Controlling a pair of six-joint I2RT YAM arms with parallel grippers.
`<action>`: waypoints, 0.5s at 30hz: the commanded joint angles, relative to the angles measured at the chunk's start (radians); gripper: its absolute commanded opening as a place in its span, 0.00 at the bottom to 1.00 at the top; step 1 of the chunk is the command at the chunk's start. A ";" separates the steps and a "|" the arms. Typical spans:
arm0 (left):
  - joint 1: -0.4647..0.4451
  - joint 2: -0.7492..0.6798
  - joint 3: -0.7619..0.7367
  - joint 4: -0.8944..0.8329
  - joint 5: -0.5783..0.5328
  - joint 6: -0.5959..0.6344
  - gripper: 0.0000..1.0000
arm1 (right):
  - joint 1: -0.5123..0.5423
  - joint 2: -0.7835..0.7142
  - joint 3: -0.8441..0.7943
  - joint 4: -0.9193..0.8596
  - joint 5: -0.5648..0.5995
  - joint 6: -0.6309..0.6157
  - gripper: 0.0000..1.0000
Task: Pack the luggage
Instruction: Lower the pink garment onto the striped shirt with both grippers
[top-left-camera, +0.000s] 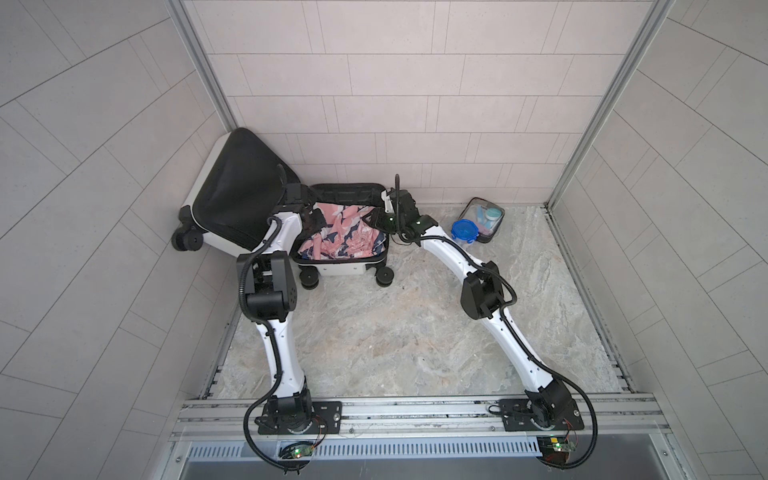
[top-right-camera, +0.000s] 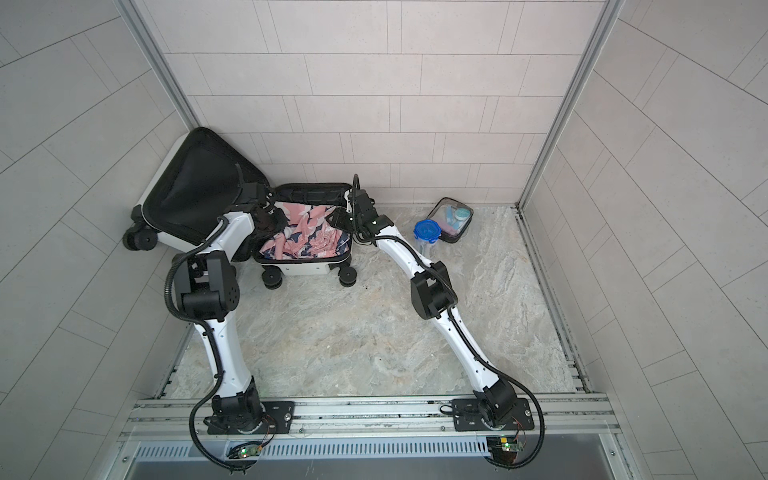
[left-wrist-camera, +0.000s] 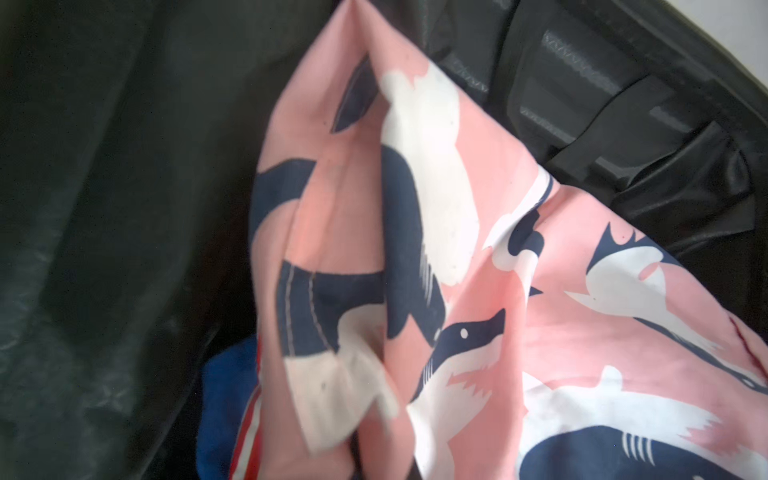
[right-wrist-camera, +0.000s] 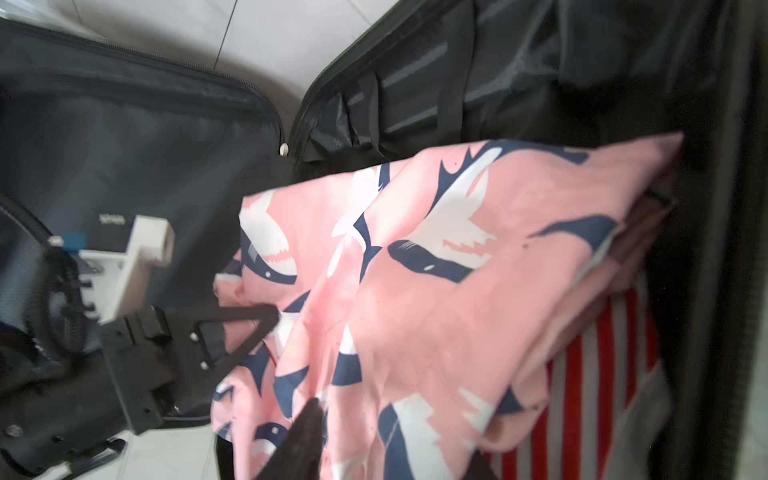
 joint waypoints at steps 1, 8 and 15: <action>0.015 0.012 0.032 -0.017 -0.020 -0.005 0.00 | 0.004 -0.061 0.023 -0.029 0.010 -0.045 0.56; 0.025 0.030 0.037 -0.030 -0.025 -0.002 0.00 | 0.003 -0.136 0.023 -0.163 0.091 -0.140 0.64; 0.027 0.044 0.054 -0.045 -0.031 0.005 0.00 | 0.001 -0.210 0.022 -0.317 0.184 -0.199 0.67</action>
